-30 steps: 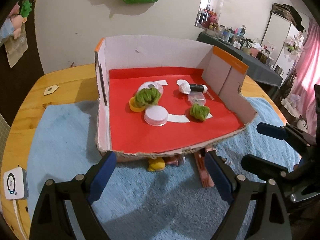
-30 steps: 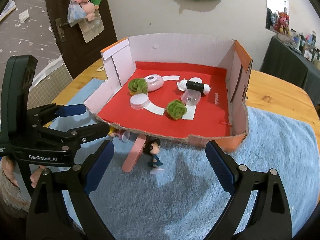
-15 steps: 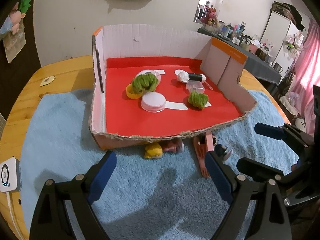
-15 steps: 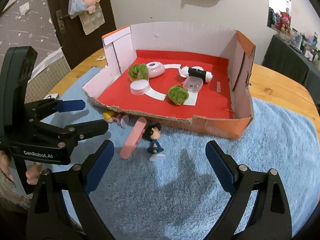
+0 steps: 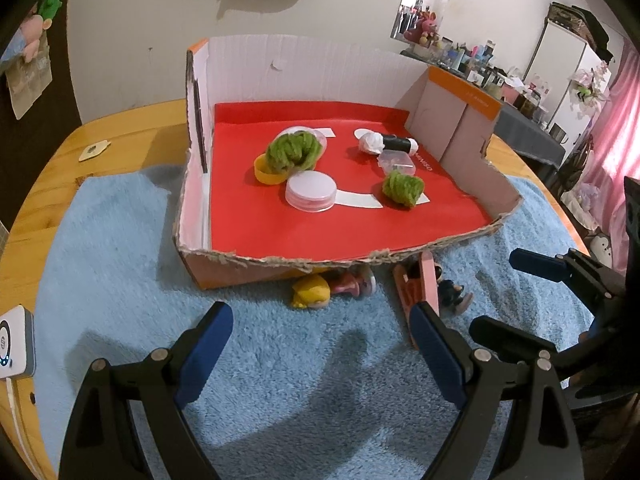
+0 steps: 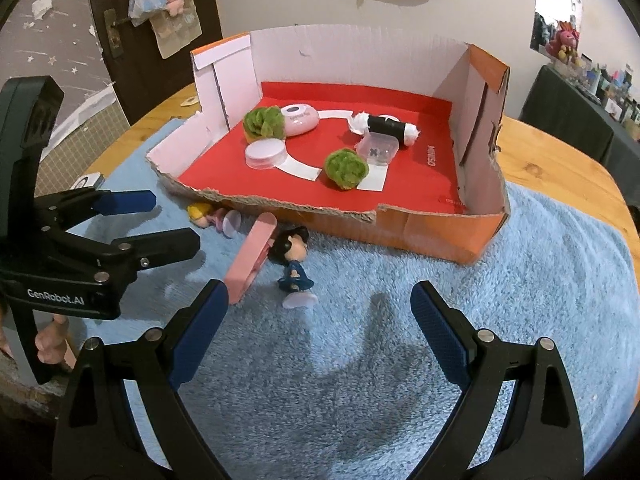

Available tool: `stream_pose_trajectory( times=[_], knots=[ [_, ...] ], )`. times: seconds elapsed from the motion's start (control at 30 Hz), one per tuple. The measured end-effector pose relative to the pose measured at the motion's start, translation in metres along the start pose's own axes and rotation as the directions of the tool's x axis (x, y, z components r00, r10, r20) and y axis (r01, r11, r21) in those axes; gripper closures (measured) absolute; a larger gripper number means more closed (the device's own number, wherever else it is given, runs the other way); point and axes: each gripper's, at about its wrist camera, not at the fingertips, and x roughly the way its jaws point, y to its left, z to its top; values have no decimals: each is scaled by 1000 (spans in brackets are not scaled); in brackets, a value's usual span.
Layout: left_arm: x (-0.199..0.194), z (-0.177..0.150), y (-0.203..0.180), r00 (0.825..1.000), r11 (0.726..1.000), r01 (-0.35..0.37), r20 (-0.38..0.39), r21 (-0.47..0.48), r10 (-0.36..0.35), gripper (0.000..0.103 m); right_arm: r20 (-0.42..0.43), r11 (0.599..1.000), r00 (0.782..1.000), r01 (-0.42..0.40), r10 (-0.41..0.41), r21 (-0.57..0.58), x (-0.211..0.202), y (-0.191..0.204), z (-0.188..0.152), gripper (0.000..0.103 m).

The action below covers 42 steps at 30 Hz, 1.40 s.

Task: Organize objects
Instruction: 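Lift both grippers out of the box back toward the towel, then move right gripper to the pink clothespin while left gripper approaches the yellow-headed figurine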

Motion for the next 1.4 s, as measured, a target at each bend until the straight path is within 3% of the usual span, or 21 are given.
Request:
stream_pose_trajectory(
  times=[0.3,0.43,1.4],
  knots=[
    [2,-1,2,1000,1000,1,-6,-7,-1,12,-19,1000,1000,11,-10,12,7,-5,-1,18],
    [4,0,2,1000,1000,2,-9,-11,-2,12,-22,1000,1000,11,-10,17,9,-6,-2,38],
    [17,5,4,999,999,7,-32,-36,-8,12,-32,1000,999,-9,9,5,22,-5,5,39]
  ],
)
